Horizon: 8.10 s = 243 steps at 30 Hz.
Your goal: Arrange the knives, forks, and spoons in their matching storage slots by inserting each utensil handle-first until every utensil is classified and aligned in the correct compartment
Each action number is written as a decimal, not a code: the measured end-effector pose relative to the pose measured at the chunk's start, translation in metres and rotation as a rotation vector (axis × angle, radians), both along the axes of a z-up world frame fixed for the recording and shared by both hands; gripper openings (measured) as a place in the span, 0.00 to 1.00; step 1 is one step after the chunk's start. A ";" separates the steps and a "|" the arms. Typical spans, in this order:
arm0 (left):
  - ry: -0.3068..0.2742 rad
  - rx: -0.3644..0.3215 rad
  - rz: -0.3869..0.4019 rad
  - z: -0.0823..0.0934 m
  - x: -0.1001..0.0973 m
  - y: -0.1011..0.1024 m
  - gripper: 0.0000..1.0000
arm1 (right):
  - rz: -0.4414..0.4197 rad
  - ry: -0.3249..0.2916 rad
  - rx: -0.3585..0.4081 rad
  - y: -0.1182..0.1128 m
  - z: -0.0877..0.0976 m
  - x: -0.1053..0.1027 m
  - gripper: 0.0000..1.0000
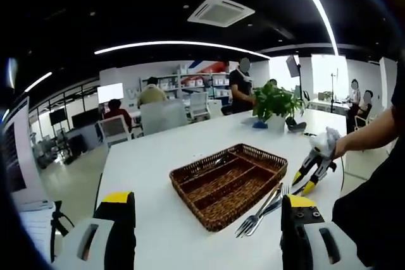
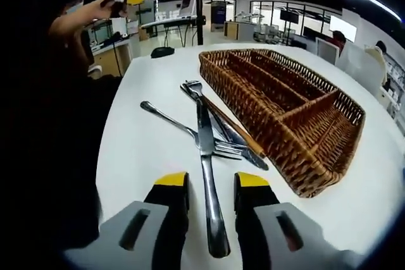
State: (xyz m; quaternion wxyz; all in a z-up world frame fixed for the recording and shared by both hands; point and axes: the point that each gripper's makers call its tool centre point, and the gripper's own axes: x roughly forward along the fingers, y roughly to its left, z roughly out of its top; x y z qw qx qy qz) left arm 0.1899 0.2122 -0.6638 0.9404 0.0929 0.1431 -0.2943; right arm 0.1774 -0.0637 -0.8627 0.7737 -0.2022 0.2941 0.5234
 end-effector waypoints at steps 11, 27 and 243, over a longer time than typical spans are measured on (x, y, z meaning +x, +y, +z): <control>0.006 0.002 -0.002 -0.003 -0.002 0.000 1.00 | 0.015 0.021 -0.019 0.004 -0.008 -0.001 0.18; 0.007 0.046 -0.068 -0.005 -0.004 -0.019 1.00 | 0.093 -0.024 -0.089 0.010 -0.009 -0.006 0.04; 0.121 0.004 -0.068 -0.039 -0.024 -0.023 1.00 | 0.343 -0.221 -0.387 0.055 0.135 0.001 0.03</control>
